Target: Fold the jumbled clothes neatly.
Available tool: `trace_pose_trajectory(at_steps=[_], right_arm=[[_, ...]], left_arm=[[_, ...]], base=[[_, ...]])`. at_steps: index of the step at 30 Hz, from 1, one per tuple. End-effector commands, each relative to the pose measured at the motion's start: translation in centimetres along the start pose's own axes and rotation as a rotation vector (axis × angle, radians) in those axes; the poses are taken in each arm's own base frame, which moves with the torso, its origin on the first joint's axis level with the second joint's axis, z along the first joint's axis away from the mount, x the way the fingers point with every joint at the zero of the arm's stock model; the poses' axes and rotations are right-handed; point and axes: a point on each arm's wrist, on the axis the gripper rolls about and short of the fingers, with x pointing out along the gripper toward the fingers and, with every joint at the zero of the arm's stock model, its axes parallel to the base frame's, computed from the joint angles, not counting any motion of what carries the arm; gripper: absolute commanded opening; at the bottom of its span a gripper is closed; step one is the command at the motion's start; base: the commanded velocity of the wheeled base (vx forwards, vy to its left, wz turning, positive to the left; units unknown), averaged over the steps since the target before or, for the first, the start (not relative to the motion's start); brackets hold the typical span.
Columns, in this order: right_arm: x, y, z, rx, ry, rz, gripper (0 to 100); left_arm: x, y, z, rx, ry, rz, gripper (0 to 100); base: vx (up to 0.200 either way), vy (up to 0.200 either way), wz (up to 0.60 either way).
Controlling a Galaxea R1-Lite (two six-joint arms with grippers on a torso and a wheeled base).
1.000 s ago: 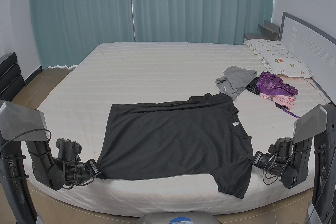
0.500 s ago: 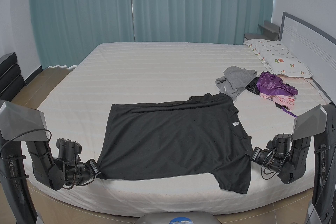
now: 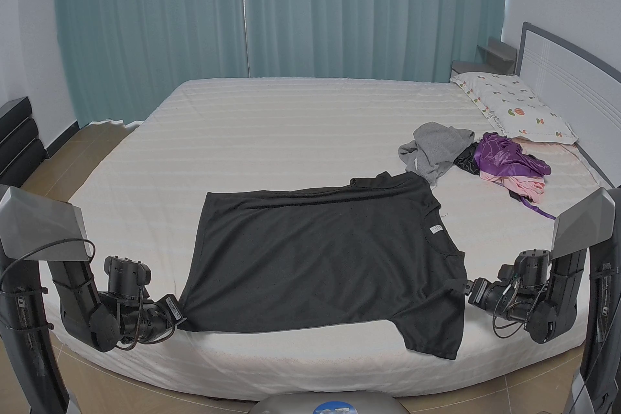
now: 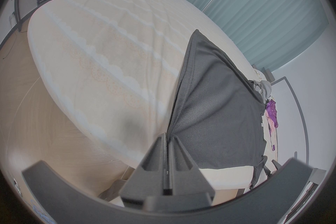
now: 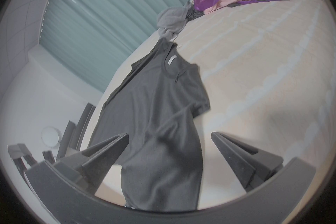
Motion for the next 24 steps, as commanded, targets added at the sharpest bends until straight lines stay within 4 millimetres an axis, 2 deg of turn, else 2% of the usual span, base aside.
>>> trace_pose_trajectory(at_steps=[1, 12, 21, 24], right_arm=[[-1.9, 0.0, -0.9, -0.044, 0.059, 0.006, 100], [-0.7, -0.9, -2.4, -0.121, 0.123, -0.011, 100], [-0.3, -0.9, -2.2, -0.13, 0.117, -0.006, 100], [0.4, -0.7, -2.1, -0.142, 0.104, -0.002, 100]], left_arm=[[0.0, 0.0, 0.0, -0.001, 0.002, 0.001, 0], [0.0, 0.0, 0.0, -0.001, 0.002, 0.001, 0], [0.0, 0.0, 0.0, -0.001, 0.002, 0.001, 0], [0.1, 0.1, -0.1, -0.001, 0.003, 0.002, 0]], base=[[0.0, 0.0, 0.0], [0.0, 0.0, 0.0], [0.0, 0.0, 0.0], [0.0, 0.0, 0.0]])
